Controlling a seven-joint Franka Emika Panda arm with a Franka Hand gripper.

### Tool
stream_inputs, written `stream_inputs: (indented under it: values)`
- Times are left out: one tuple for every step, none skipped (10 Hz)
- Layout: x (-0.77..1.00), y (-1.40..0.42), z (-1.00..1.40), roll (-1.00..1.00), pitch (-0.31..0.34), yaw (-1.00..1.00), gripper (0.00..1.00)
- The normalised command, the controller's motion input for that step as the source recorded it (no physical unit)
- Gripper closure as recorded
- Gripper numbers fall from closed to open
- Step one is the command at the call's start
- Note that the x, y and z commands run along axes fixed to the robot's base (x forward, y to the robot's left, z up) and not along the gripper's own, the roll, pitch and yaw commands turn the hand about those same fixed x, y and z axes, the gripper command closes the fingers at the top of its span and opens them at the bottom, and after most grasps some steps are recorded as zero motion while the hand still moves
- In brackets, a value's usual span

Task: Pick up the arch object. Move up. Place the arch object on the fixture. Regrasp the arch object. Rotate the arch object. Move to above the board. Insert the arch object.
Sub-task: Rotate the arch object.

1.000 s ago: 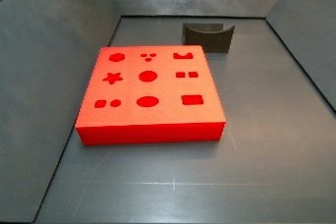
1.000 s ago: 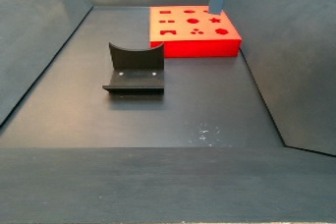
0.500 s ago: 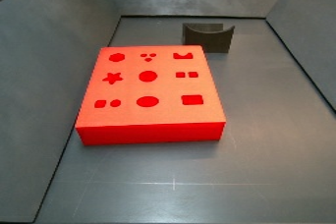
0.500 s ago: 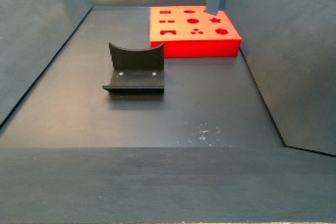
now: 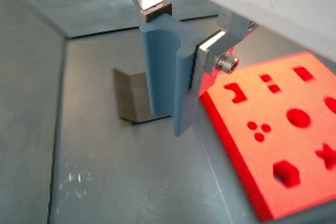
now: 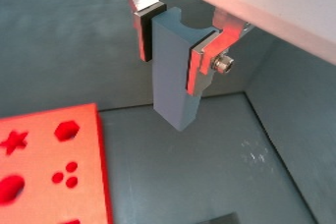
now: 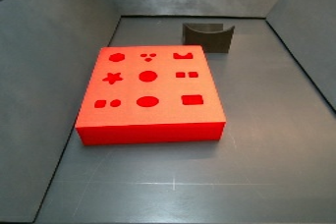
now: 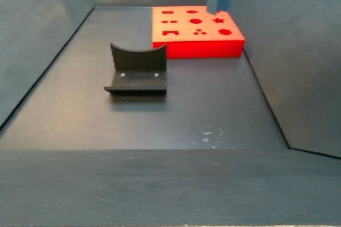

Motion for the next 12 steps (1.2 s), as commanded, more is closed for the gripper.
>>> stream_inputs:
  values:
    - [0.0, 0.01, 0.0, -0.06, 0.034, -1.0, 1.0]
    - [0.0, 0.01, 0.0, -0.07, 0.038, -1.0, 1.0]
    - [0.0, 0.01, 0.0, -0.08, 0.045, -1.0, 1.0]
    - [0.0, 0.01, 0.0, -0.1, 0.054, -1.0, 1.0]
    - [0.0, 0.01, 0.0, -0.13, 0.071, -1.0, 1.0]
    - [0.0, 0.01, 0.0, -0.13, 0.072, -0.77, 1.0]
    - [0.0, 0.01, 0.01, -0.13, 0.07, -0.46, 1.0]
    - [0.01, 0.01, 0.01, -0.13, 0.069, -0.35, 1.0]
    - [0.01, 0.01, 0.01, -0.13, 0.069, -0.23, 1.0]
    - [0.0, 0.0, -1.0, -0.13, 0.068, -0.14, 1.0]
    - [0.01, 0.0, -1.0, -0.13, 0.035, -0.1, 1.0]
    - [0.02, 0.0, -1.0, -0.12, 0.017, -0.09, 1.0]
